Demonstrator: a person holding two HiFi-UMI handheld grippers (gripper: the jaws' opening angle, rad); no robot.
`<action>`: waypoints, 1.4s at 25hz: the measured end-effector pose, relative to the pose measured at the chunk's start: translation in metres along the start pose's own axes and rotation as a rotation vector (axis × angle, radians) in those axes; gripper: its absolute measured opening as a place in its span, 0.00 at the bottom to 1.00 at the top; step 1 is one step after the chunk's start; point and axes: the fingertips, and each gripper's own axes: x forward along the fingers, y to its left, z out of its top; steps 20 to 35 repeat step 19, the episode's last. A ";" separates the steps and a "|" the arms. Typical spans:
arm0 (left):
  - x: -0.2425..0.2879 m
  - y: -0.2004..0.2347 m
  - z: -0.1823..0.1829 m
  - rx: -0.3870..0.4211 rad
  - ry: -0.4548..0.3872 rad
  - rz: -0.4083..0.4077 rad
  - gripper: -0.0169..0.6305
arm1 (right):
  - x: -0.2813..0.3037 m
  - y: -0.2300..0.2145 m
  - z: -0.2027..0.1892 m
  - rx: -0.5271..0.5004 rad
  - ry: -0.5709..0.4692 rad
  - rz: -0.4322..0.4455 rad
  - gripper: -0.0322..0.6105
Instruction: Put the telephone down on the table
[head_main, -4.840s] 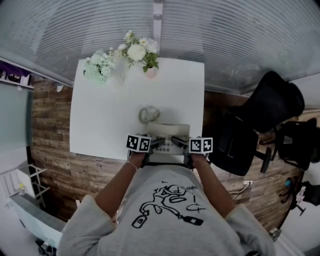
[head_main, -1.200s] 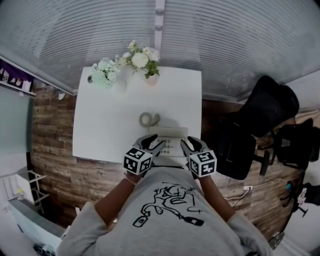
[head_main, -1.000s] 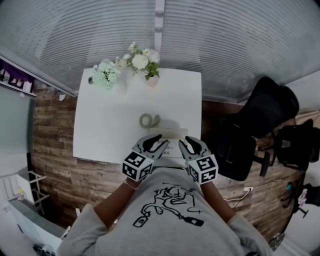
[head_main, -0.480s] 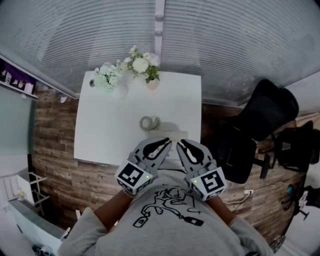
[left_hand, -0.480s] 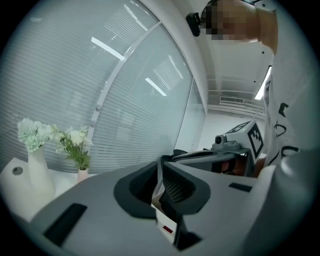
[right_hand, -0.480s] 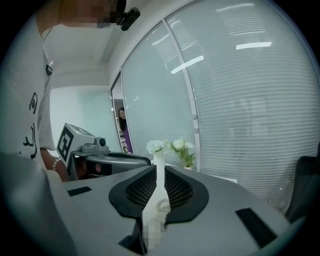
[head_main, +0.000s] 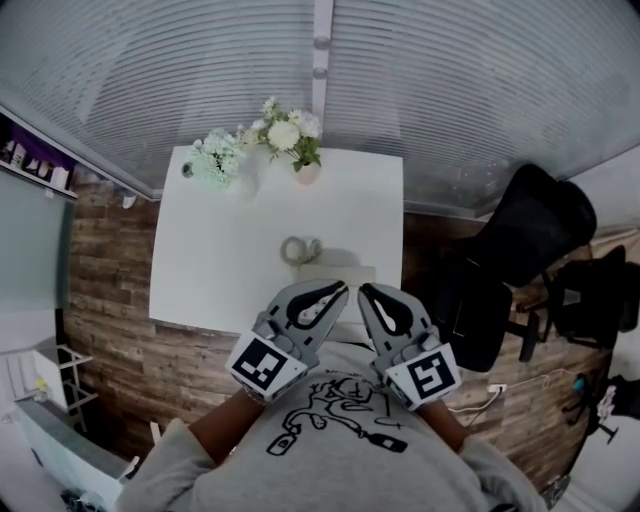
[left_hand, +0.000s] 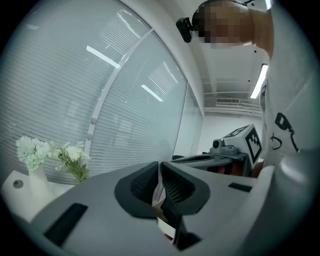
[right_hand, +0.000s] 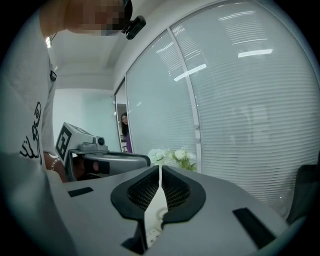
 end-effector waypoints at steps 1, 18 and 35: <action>0.000 0.000 0.001 0.002 0.000 0.002 0.07 | 0.000 0.001 0.001 -0.003 -0.004 0.001 0.12; -0.002 0.000 0.000 0.006 0.002 0.015 0.07 | 0.001 0.003 0.006 -0.010 -0.009 0.004 0.12; -0.001 0.000 0.000 0.004 0.003 0.016 0.07 | 0.001 0.003 0.007 -0.012 -0.010 0.005 0.11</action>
